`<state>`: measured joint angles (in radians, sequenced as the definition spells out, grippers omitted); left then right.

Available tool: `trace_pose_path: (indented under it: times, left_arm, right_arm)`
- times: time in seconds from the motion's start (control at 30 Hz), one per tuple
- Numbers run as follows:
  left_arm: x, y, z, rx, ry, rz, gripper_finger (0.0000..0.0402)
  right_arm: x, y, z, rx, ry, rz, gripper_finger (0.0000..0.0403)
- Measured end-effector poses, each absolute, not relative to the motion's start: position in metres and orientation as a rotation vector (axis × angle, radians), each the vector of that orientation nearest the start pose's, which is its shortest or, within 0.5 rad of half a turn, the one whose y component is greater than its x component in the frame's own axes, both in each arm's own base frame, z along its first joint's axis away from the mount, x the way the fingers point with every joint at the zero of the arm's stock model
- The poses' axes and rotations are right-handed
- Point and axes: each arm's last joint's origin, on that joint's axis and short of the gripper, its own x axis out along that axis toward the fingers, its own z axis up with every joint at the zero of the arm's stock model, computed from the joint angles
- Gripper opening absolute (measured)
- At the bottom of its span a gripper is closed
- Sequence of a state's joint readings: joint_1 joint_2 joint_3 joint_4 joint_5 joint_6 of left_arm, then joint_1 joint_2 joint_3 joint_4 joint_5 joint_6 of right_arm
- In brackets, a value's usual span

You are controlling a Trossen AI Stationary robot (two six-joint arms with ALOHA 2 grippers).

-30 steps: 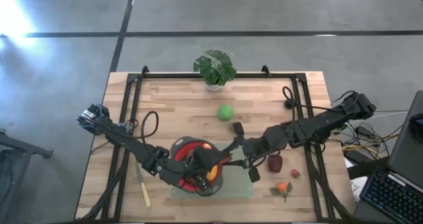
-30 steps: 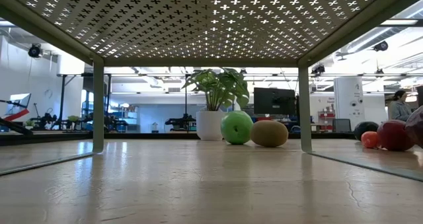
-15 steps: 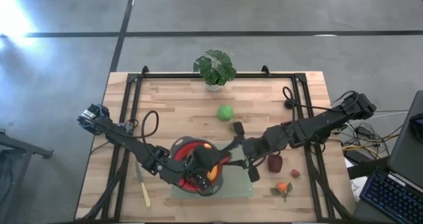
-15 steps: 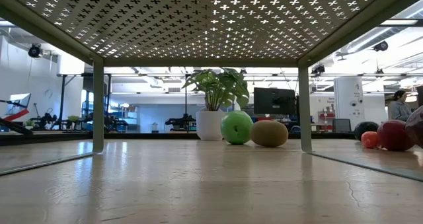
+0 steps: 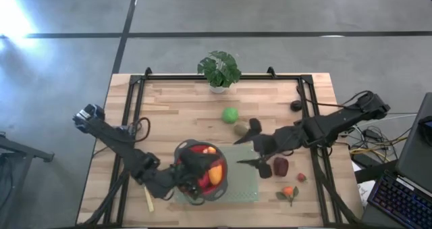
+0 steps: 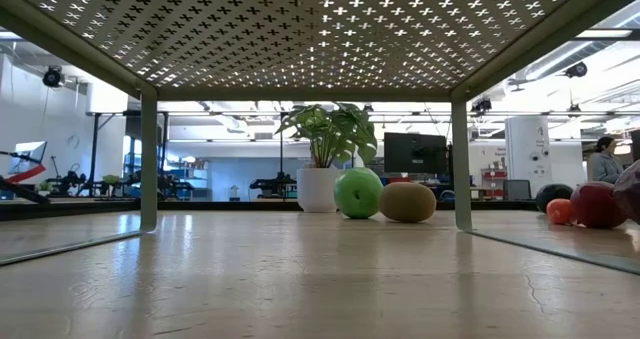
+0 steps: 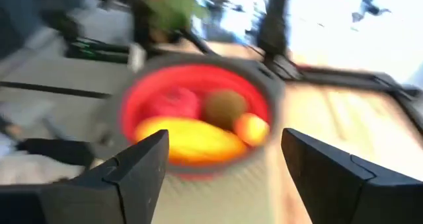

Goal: Pick & Place Fruit
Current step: Put the top strawberry into the red strainer

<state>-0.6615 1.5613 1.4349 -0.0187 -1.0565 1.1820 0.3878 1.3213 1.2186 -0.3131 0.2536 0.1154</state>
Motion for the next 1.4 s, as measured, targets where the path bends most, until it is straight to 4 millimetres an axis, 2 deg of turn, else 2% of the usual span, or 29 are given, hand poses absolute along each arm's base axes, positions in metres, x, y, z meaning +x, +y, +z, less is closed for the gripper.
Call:
trace_pose_path:
  times: [0.13,0.37,0.57,0.77,1.03,1.2,1.4]
  left_arm:
    - [0.269,-0.191,0.392,1.132,0.346,0.334,0.0157]
    - [0.234,-0.165,0.407,0.752,0.392,0.289,0.0153]
    - [0.222,-0.143,0.411,0.428,0.522,0.163,0.0156]
    - [0.220,-0.126,0.401,0.209,0.727,0.113,0.0156]
    - [0.231,-0.123,0.390,0.118,0.839,0.032,0.0155]
    - [0.239,-0.128,0.377,0.146,0.926,0.024,0.0158]
    - [0.247,-0.132,0.370,0.169,0.941,0.014,0.0159]
  right_arm:
    - [0.260,0.093,0.354,-0.020,0.464,-0.078,0.0290]
    - [0.241,0.079,0.355,-0.028,0.511,-0.299,0.0260]
    - [0.236,0.069,0.357,-0.023,0.519,-0.356,0.0237]
    - [0.238,0.061,0.357,-0.020,0.524,-0.384,0.0226]
    - [0.238,0.058,0.355,-0.023,0.532,-0.396,0.0240]
    - [0.238,0.058,0.352,-0.026,0.541,-0.395,0.0253]
    - [0.238,0.058,0.349,-0.030,0.548,-0.396,0.0260]
